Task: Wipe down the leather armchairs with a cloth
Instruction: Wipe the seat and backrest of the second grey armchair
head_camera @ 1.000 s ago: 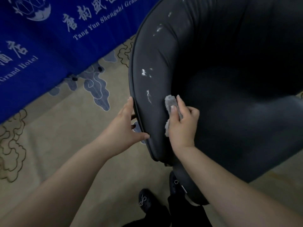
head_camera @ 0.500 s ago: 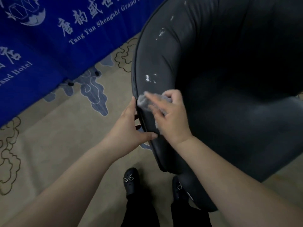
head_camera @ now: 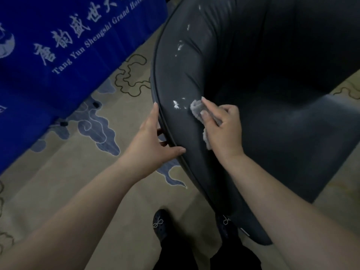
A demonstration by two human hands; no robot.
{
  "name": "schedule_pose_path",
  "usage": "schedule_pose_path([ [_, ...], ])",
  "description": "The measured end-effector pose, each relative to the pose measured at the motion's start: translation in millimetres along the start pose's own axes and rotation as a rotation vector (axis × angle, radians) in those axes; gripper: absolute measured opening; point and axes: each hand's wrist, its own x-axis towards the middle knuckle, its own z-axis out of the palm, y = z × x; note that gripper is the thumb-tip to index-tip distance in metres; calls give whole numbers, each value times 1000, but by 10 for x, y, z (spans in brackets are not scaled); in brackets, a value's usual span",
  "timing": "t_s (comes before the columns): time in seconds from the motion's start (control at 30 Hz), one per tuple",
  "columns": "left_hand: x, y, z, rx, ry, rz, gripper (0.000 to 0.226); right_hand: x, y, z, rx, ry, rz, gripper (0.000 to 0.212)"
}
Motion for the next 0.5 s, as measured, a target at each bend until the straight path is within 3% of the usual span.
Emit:
schedule_pose_path([
  [0.1, 96, -29, -105, -11, -35, 23, 118, -236, -39, 108, -41, -101, -239, 36],
  [0.13, 122, -32, -140, -10, -51, 29, 117, -213, -19, 115, -85, -69, -236, 37],
  [0.23, 205, -11, -237, 17, -84, 49, 114, 37, -50, 41, -63, 104, 78, 33],
  [0.27, 232, 3, -266, 25, -84, 56, 113, 64, -75, 28, -44, 139, 103, 31],
  [0.37, 329, 11, -335, 29, -92, 94, 98, -42, -235, 169, 93, 50, -106, 30],
  [0.43, 372, -3, -348, 46, -101, 117, 89, -105, -309, 329, -10, -43, -271, 33],
  [0.5, 394, -9, -350, 69, -109, 125, 95, -4, -277, 406, -156, -22, -285, 37],
])
